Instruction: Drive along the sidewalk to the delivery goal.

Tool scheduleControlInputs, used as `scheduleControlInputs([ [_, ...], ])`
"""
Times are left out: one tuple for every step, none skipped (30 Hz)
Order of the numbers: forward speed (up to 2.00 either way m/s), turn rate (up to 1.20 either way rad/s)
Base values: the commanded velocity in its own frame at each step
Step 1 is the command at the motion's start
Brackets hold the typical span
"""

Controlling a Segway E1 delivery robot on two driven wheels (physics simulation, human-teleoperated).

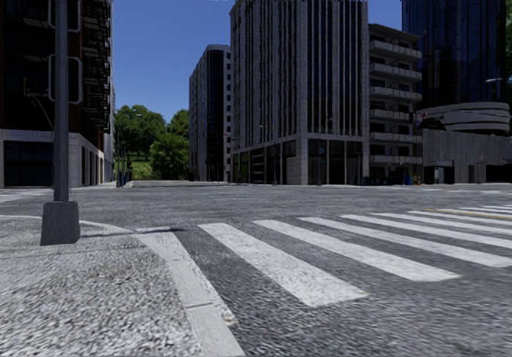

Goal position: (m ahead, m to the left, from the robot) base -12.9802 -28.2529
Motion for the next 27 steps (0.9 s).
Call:
scheduleControlInputs([
  [1.2, 0.79],
  [1.2, 0.75],
  [1.2, 0.67],
  [1.2, 0.5],
  [1.2, 0.5],
  [1.2, 0.24],
  [1.2, 0.07],
  [1.21, 0.0],
  [1.21, 0.0],
  [1.21, 0.0],
  [1.21, 0.0],
  [1.21, 0.0],
  [1.22, 0.0],
  [1.22, 0.0],
  [1.22, 0.0],
  [1.22, 0.0],
  [1.22, 0.0],
  [1.22, 0.0],
  [1.22, 0.0],
  [1.22, 0.0],
  [1.22, 0.0],
  [1.22, 0.0],
  [1.23, 0.0],
  [1.23, 0.0],
  [1.23, 0.0],
  [1.23, 0.0],
  [1.23, 0.0],
])
